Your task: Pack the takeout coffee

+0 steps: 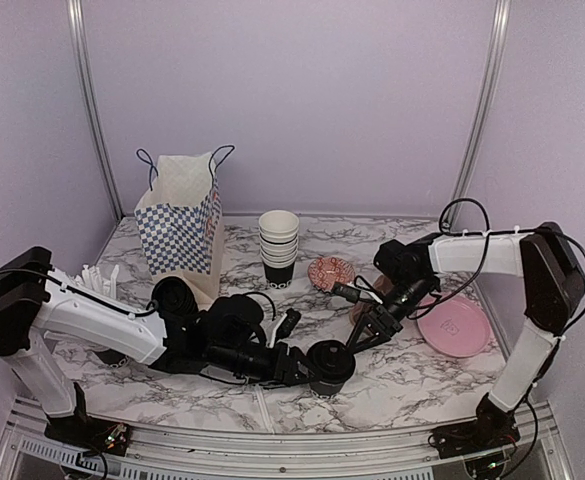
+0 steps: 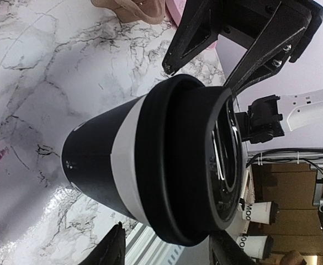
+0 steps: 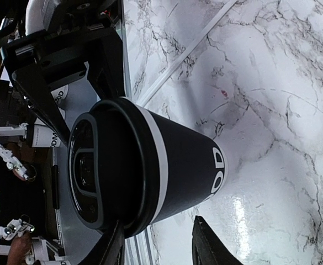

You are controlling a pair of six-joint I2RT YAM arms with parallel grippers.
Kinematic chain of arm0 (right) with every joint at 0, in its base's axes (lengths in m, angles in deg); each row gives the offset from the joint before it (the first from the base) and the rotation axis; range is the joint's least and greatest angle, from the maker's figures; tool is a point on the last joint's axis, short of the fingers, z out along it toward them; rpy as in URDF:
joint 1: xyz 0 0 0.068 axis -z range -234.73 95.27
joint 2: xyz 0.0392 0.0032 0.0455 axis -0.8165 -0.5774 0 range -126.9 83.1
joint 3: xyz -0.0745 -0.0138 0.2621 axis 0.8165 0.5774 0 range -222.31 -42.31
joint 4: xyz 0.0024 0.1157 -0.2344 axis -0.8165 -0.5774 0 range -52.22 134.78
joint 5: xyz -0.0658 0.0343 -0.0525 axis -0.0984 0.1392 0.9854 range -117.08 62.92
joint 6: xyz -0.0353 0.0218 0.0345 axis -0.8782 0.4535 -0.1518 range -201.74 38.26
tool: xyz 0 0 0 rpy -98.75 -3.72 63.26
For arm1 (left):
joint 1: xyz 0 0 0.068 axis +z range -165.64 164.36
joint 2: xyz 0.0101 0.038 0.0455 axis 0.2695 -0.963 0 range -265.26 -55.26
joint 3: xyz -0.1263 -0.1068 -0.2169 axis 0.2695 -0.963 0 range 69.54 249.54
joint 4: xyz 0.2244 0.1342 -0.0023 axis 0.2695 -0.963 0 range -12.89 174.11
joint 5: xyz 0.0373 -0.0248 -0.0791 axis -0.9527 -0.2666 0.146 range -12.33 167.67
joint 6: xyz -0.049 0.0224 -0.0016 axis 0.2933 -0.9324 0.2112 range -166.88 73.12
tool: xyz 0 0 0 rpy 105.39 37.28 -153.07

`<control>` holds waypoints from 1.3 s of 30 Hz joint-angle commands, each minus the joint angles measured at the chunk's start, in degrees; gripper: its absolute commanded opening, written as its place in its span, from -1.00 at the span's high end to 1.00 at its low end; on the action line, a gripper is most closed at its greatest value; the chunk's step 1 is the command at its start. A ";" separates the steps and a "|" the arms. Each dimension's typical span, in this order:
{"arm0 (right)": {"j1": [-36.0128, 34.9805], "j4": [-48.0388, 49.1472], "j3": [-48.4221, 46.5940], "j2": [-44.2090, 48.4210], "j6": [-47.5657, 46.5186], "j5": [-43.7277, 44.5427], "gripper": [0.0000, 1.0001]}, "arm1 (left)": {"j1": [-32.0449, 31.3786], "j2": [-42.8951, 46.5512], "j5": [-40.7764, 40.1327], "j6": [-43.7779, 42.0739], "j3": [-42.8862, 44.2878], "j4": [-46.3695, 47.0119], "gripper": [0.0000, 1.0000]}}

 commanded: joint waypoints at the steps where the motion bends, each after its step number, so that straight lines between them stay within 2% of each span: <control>1: -1.03 4.24 2.39 -4.62 2.73 6.88 0.25 | 4.06 -6.91 -5.55 5.43 -3.29 -6.94 -0.01; 5: -1.21 6.41 2.85 -7.48 5.73 12.14 0.28 | 4.61 -12.09 -5.77 4.13 -0.48 -14.59 -0.03; 9: -1.27 6.55 2.31 -8.68 6.74 14.06 0.33 | 5.58 -14.60 -5.81 5.47 -1.50 -13.92 -0.03; 14: -1.44 7.75 2.79 -6.85 8.36 19.85 0.40 | 6.27 -12.12 -7.23 11.27 -7.13 -11.35 -0.08; 16: -1.53 7.61 2.36 -6.02 8.28 19.68 0.42 | 6.68 -11.80 -6.39 13.23 -8.81 -10.43 -0.09; 23: -3.41 9.01 3.12 -5.81 8.95 19.54 0.43 | 7.79 -16.71 -4.04 15.50 -4.90 -13.05 -0.09; 27: -3.17 9.32 2.38 -8.09 10.87 22.93 0.54 | 8.55 -19.71 -0.70 21.00 -8.16 -8.12 -0.04; 29: -2.89 8.34 1.56 -7.83 10.09 21.04 0.58 | 8.80 -17.88 -1.47 19.51 -7.37 -9.17 -0.03; 34: -0.83 3.94 -1.70 -2.88 5.26 10.18 0.56 | 7.47 -9.28 -10.14 5.70 3.60 -22.77 -0.06; 39: 1.61 1.83 -5.04 0.65 3.65 5.22 0.33 | 6.97 -4.69 -13.15 1.05 8.65 -26.65 -0.09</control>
